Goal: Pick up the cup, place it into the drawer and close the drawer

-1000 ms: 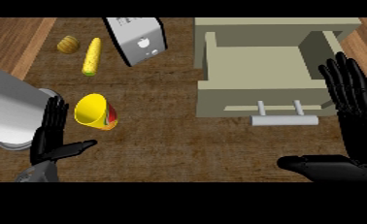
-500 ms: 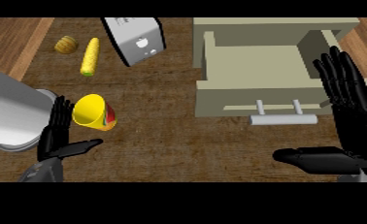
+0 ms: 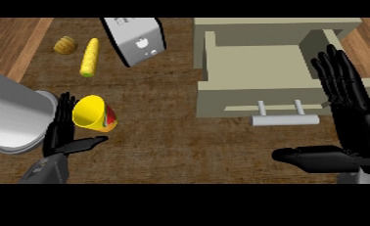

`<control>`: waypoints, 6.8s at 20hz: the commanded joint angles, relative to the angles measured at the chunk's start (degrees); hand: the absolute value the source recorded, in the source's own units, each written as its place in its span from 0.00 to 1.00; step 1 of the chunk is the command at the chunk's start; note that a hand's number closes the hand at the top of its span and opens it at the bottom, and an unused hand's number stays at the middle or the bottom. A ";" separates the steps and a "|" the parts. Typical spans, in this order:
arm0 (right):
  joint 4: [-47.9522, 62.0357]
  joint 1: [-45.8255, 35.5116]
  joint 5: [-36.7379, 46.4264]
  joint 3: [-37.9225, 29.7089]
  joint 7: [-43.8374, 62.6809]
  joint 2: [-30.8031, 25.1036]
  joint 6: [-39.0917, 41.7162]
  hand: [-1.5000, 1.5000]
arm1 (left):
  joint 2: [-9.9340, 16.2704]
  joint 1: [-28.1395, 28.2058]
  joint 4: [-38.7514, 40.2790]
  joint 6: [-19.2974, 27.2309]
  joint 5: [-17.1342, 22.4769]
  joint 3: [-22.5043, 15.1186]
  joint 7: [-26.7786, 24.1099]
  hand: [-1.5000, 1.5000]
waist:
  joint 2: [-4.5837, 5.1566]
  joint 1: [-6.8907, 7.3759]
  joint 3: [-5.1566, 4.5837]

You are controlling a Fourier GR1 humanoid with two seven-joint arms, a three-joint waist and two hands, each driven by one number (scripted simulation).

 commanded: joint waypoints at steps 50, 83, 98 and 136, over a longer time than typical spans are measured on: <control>-1.58 4.01 -2.87 -4.52 0.29 -1.73 2.28 0.00 | -14.18 -9.22 -38.10 -0.87 4.30 -9.20 13.27 1.00 | -0.87 1.42 0.26; 6.83 -0.92 -4.49 -7.06 -3.62 -3.45 5.11 0.00 | -17.24 -44.73 -21.00 32.03 22.10 -37.58 36.11 1.00 | 0.10 -2.09 0.28; 6.62 -3.14 -6.23 -8.06 -3.01 -4.81 6.41 0.00 | -17.24 -45.22 -14.47 34.08 27.94 -54.43 39.59 0.00 | 0.56 -3.78 0.31; -4.79 4.82 13.35 4.46 3.01 -7.53 10.49 1.00 | -0.75 -30.21 -47.10 40.45 33.99 -49.00 43.68 0.00 | -0.97 2.34 0.19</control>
